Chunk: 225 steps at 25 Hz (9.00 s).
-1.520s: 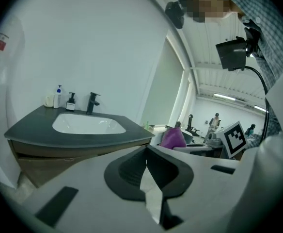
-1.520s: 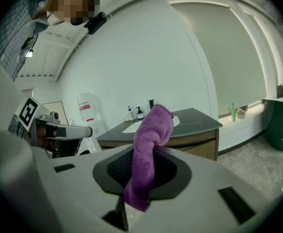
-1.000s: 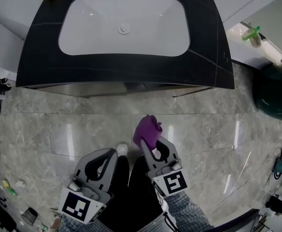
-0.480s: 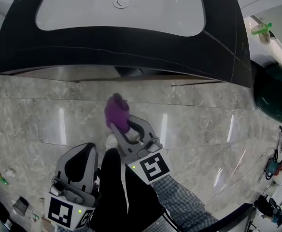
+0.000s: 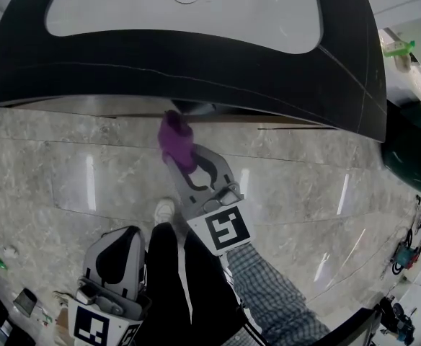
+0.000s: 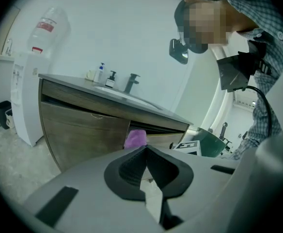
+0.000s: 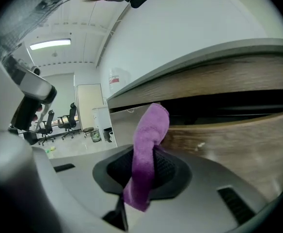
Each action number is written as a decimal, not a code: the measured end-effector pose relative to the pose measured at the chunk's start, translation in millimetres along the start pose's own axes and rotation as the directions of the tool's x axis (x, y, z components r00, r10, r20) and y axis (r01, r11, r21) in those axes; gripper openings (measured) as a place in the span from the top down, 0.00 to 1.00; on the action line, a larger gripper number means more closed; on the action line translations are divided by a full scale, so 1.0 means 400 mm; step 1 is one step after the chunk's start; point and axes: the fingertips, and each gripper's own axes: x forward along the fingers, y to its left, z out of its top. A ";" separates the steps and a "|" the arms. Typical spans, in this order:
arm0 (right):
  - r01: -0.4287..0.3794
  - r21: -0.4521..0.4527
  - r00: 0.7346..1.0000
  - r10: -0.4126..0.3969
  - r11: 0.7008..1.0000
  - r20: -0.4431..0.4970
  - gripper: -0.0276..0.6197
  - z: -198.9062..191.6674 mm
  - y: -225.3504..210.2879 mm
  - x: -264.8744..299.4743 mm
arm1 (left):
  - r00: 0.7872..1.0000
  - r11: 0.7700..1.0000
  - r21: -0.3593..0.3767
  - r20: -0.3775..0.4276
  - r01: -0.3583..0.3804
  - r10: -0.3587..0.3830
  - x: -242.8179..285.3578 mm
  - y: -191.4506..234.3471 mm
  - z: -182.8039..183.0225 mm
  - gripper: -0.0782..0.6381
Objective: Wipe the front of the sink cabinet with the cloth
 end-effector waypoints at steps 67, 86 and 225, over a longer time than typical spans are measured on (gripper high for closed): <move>0.722 0.182 0.691 -0.708 0.668 -0.145 0.84 -0.241 -0.837 -0.724 | 0.935 0.928 0.166 -0.178 0.335 -0.306 0.470 -0.291 -0.145 0.88; 0.692 0.215 0.721 -0.661 0.689 -0.206 0.84 -0.328 -0.710 -0.521 | 0.955 0.951 0.160 -0.179 0.263 -0.234 0.394 -0.151 -0.149 0.88; 0.676 0.184 0.729 -0.684 0.713 -0.029 0.84 0.561 -0.101 -0.836 | 0.970 0.953 0.212 0.072 0.215 -0.234 -0.313 -0.210 0.448 0.88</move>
